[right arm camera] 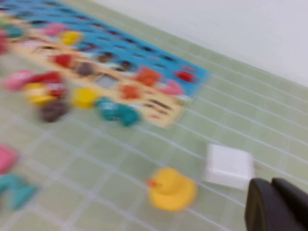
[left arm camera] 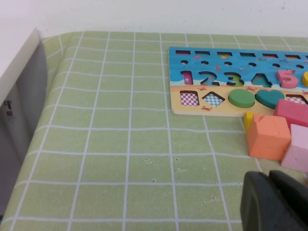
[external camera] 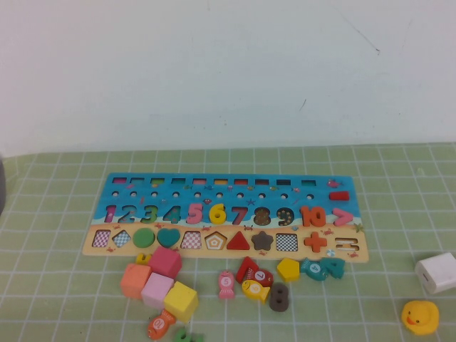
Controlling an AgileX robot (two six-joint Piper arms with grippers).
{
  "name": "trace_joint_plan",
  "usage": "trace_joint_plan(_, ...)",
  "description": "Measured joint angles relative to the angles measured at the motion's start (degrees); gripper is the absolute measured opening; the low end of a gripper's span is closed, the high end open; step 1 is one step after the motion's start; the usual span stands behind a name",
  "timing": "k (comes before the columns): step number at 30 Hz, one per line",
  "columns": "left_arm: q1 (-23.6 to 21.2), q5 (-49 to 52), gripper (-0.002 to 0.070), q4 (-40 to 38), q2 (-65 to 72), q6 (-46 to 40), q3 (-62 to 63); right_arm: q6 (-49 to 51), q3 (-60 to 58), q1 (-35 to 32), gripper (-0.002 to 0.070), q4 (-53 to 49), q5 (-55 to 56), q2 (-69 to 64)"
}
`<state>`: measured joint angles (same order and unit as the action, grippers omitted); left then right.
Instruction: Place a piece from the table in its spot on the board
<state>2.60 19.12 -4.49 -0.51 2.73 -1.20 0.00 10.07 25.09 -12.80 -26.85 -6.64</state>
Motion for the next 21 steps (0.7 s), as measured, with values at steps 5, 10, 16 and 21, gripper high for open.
trace_joint_plan(5,0.0,0.0,-0.0001,0.0,0.0,0.0,0.0,0.0,-5.11,-13.15,-0.0001,-0.12,5.96,5.62)
trace_joint_plan(10,0.0,0.0,-0.0001,0.0,0.0,0.0,0.0,0.3,-9.32,-23.58,-0.0001,-0.3,13.96,7.15)
trace_joint_plan(16,0.0,0.0,-0.0001,0.0,0.0,0.0,0.0,0.3,-11.53,-26.03,-0.0001,1.79,16.47,7.15)
trace_joint_plan(21,0.0,0.0,-0.0001,0.0,0.0,0.0,0.0,-1.63,-11.53,-26.07,-0.0001,5.94,15.83,7.15)
